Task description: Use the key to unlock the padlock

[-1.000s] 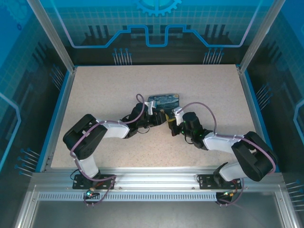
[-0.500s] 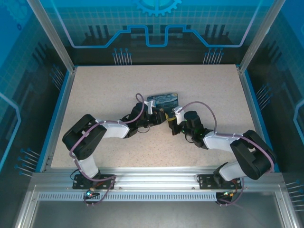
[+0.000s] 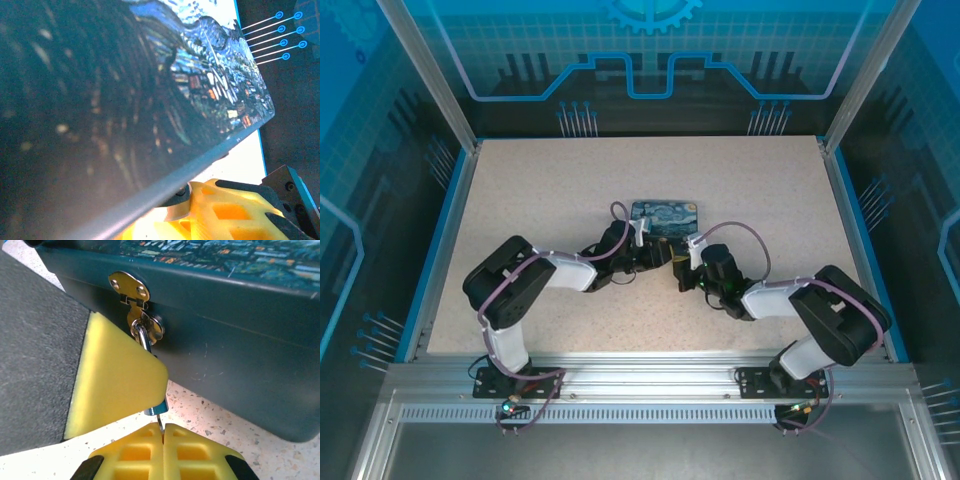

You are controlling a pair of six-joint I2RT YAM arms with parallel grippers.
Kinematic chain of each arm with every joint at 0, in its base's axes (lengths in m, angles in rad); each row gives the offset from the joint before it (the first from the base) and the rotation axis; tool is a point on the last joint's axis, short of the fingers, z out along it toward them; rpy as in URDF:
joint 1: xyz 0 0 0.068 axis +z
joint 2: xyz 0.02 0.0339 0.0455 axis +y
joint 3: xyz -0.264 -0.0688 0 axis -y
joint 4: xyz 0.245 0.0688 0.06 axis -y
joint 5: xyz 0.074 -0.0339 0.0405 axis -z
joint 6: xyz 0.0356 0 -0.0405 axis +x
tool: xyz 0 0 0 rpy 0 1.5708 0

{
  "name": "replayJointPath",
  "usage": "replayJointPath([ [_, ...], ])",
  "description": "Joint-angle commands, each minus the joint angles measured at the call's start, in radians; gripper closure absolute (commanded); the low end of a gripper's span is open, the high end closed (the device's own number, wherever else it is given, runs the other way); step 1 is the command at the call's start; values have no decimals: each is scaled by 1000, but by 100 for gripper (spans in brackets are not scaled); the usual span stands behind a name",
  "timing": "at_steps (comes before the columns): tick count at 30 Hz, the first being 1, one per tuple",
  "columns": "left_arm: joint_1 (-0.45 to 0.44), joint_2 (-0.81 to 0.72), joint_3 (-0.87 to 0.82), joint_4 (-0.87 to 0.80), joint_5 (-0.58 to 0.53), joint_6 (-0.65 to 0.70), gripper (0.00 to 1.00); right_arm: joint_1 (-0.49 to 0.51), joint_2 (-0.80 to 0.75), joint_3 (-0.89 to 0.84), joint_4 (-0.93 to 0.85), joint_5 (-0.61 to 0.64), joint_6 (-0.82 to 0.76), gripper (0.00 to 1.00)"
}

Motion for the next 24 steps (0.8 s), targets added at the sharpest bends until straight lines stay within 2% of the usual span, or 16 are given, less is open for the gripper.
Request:
replayJointPath([
  [1,-20,2,-2,64,56,4,66,21,23,1,42,43,76,100],
  [14,13,-102,-148,87,15,-11,45,38,124,24,41,-2,157,100],
  [19,42,-175,-233,113,-19,-34,44,46,134,36,38,-23,208,100],
  [24,46,-198,-260,166,-42,-80,45,52,78,34,-2,-18,283,100],
])
